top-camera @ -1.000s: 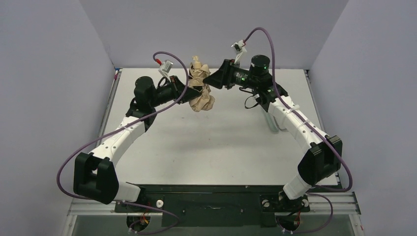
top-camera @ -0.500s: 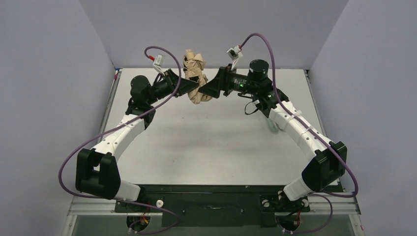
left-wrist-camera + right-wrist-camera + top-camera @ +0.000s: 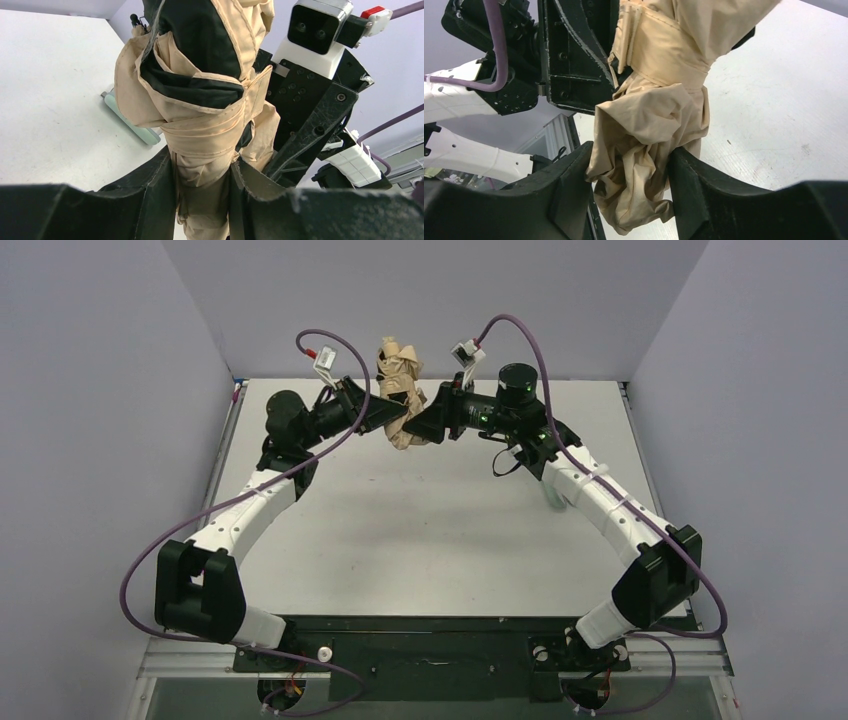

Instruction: Open the umbrella

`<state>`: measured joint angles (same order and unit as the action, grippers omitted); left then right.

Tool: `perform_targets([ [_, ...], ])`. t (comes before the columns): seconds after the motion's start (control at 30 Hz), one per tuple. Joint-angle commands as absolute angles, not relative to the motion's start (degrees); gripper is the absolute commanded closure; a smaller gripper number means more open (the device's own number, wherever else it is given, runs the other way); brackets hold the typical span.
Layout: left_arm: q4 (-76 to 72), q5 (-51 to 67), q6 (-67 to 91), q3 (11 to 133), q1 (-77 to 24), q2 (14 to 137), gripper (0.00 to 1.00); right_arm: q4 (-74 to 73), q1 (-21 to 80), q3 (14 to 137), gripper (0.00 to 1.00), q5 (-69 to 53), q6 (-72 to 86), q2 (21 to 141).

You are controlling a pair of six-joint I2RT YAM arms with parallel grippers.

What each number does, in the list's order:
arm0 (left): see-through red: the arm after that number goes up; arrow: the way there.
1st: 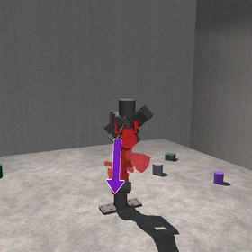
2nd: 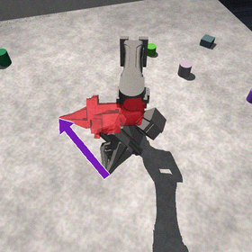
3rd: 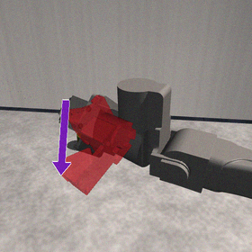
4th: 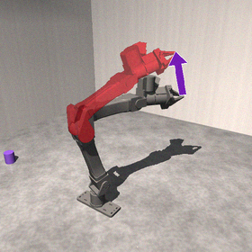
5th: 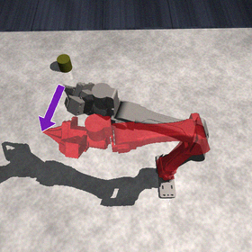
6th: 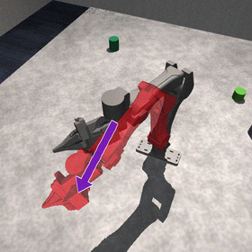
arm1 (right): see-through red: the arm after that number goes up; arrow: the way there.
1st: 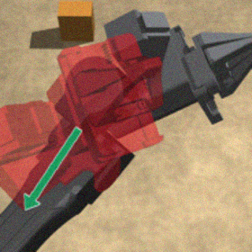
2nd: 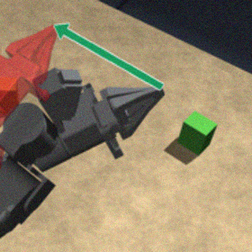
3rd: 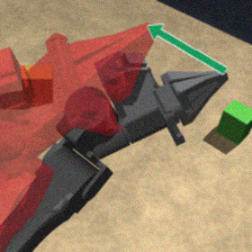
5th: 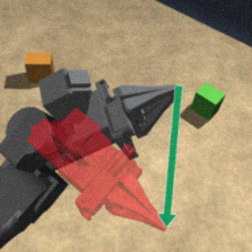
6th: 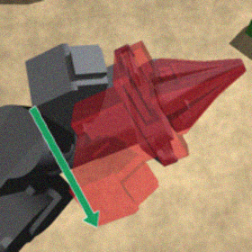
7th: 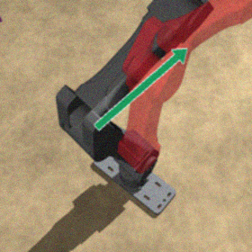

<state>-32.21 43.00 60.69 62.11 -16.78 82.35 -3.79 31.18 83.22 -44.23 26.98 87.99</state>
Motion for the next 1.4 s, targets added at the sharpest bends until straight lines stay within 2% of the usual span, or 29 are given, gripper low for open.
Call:
perform_targets([
  [0.0,-42.50,43.92,63.01,66.47,-17.57,81.24,1.00,-3.43,33.07,84.08,0.50,-46.83,27.10,89.44],
  [0.03,-43.30,44.22,63.10,66.50,-17.62,81.15,1.00,-3.74,33.10,84.19,0.46,-46.66,27.26,89.82],
  [0.07,-43.67,44.35,63.13,66.51,-17.65,81.09,1.00,-4.01,33.08,84.15,0.38,-46.56,27.76,89.95],
  [0.13,-44.14,44.62,63.11,66.59,-17.66,80.86,1.00,-4.12,32.97,84.05,0.32,-46.34,28.61,90.44],
  [0.27,-44.54,44.63,62.96,66.22,-17.67,80.54,1.00,-3.19,32.86,84.24,0.35,-46.36,30.47,91.22],
  [0.4,-45.39,44.73,63.06,66.25,-17.67,80.47,1.00,-3.23,32.71,84.20,0.33,-45.82,31.93,92.19],
  [0.47,-45.40,44.71,62.98,66.38,-17.71,80.50,1.00,-3.19,32.72,83.94,0.45,-46.12,31.96,92.37],
  [0.5,-45.38,44.80,62.95,66.41,-17.68,80.55,1.00,-2.92,32.75,83.69,0.63,-46.99,32.09,92.46],
  [0.53,-45.16,44.72,62.83,66.39,-17.67,80.50,1.00,-2.40,32.71,83.59,0.71,-47.36,32.09,92.48],
  [0.57,-44.99,44.51,62.66,66.38,-17.62,80.50,1.00,-2.30,32.75,83.59,0.87,-47.81,31.97,92.52],
  [0.6,-44.58,44.41,62.18,66.21,-17.51,80.51,1.00,-2.64,32.66,83.74,0.93,-47.94,31.76,92.45],
  [0.63,-44.18,44.15,61.69,66.19,-17.19,80.46,0.95,-2.99,32.55,83.88,1.00,-48.22,31.12,92.41],
  [0.7,-42.32,43.47,60.87,65.97,-16.35,80.29,0.81,-4.70,32.10,84.24,1.00,-48.40,29.89,92.24],
  [0.77,-39.39,42.37,59.14,65.96,-15.05,79.98,0.59,-6.67,31.56,84.69,1.00,-48.31,28.25,92.07],
  [0.8,-36.02,41.35,58.18,66.03,-14.38,79.76,0.42,-7.29,31.33,84.98,1.00,-47.70,27.75,91.88],
  [0.83,-34.31,40.76,55.94,66.10,-13.13,79.11,0.37,-8.61,30.90,85.12,1.00,-47.18,26.73,91.73],
  [0.87,-30.70,39.39,54.21,66.10,-12.45,78.62,0.26,-9.18,30.75,85.26,1.00,-45.74,26.16,91.22],
  [0.93,-20.43,33.55,46.07,67.06,-10.82,76.34,0.16,-10.98,30.12,85.30,1.00,-42.72,23.90,90.60],
  [1.1,-5.14,19.46,28.09,68.21,-12.28,71.30,0.15,-17.90,30.72,85.76,1.00,-31.90,17.63,89.57],
  [1.23,-0.64,13.47,22.86,70.02,-17.76,71.57,0.22,-21.66,33.35,86.40,1.00,-19.89,12.39,89.02],
  [1.37,0.90,10.86,23.48,71.32,-21.82,73.81,0.33,-22.73,35.49,86.55,1.00,-11.36,10.23,88.67],
])
